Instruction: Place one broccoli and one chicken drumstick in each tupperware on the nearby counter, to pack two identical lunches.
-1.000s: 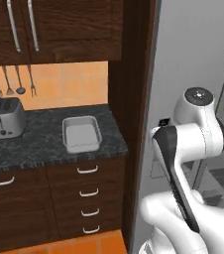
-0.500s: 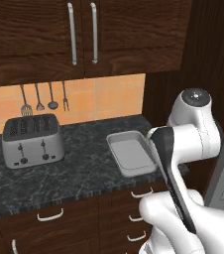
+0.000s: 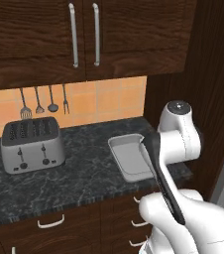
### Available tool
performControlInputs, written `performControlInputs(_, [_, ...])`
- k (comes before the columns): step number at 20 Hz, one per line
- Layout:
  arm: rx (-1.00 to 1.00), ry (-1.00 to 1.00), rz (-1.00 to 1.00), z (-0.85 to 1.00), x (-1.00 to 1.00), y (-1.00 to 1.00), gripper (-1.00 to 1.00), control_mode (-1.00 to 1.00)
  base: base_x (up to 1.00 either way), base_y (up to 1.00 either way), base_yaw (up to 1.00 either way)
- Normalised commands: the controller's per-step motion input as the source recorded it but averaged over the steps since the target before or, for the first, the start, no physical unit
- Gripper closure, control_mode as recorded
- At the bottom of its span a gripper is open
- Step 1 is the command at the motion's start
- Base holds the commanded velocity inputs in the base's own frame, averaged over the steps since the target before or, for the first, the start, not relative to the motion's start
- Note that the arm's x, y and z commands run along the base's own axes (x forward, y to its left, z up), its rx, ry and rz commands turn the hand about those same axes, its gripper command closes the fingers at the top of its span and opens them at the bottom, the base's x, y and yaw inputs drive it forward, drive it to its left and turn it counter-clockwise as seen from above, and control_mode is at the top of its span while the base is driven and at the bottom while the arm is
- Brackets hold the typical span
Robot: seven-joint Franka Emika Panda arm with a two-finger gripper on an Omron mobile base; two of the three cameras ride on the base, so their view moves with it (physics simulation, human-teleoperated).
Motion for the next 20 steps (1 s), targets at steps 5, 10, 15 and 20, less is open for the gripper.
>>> performControlInputs(5, [0.01, 0.07, 0.00, -0.47, 0.98, 0.04, 1.00, -1.00, 0.00, 0.00, 0.00])
performControlInputs(10, [0.05, 0.40, 0.00, 0.53, 1.00, 0.00, 1.00, -1.00, 0.00, 0.00, 0.00])
performControlInputs(15, [0.01, 0.35, 0.05, -0.35, 0.47, 0.02, 1.00, -1.00, 0.00, 0.00, 0.00])
performControlInputs(20, [0.00, 0.01, 0.09, -0.72, 0.12, 0.14, 1.00, -1.00, 0.00, 0.00, 0.00])
